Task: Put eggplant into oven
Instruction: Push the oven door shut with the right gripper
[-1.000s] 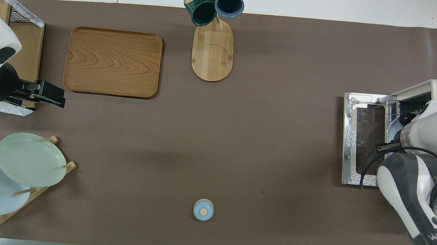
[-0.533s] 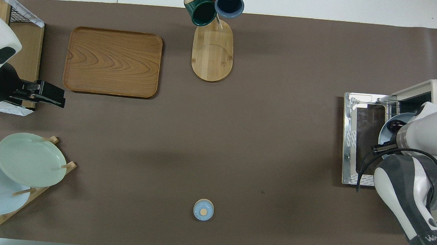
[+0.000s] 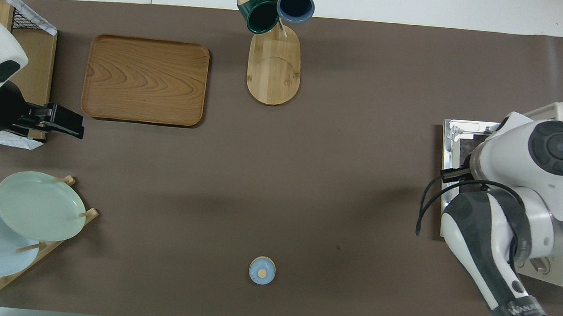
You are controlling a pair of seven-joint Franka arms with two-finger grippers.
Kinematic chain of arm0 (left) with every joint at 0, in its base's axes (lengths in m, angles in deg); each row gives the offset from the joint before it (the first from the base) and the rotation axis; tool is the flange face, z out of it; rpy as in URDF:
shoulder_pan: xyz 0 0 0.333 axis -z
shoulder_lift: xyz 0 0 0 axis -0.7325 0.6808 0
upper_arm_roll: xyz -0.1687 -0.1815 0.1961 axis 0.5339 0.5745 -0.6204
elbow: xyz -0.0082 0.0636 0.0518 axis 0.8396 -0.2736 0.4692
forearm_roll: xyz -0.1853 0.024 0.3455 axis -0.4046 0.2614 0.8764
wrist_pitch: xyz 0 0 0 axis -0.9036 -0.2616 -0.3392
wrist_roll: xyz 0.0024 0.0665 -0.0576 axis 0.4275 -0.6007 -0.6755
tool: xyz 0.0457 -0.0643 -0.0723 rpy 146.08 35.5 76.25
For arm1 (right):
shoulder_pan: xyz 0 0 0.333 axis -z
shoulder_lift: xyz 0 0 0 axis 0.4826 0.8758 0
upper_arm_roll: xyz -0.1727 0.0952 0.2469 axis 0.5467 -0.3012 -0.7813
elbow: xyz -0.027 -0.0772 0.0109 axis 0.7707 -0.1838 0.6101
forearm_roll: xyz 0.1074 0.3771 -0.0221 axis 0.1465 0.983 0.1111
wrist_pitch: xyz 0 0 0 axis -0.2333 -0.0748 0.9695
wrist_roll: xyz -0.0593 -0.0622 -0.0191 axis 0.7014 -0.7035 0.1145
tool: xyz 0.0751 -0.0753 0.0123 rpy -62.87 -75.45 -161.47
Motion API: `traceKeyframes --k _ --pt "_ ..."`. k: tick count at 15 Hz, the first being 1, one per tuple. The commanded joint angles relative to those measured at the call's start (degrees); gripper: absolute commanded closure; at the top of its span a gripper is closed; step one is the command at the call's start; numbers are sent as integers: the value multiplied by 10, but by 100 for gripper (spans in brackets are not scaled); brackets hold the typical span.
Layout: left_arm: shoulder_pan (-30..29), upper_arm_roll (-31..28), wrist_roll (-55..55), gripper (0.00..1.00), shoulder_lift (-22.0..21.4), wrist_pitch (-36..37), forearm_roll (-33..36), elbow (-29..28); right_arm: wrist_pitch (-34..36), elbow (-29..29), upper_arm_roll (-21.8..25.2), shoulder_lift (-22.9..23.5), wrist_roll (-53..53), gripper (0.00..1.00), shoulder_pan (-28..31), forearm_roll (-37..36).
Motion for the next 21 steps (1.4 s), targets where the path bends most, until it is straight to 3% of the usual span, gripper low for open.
traceKeyframes --k 1,5,9,19,21 --pt "-1 -2 -3 0 -8 -1 -9 -3 -71 17 0 38 26 100 2 8" --pt "-1 -2 -3 0 -8 -1 -9 -3 -102 23 0 79 59 100 0 8" --pt "-1 -2 -3 0 -8 -1 -9 -3 -105 25 0 89 61 100 6 8" --pt "-1 -2 -3 0 -8 -1 -9 -3 -97 36 3 91 58 100 14 -6" --pt "-1 -2 -3 0 -8 -1 -9 -3 -83 36 3 89 57 100 14 -59"
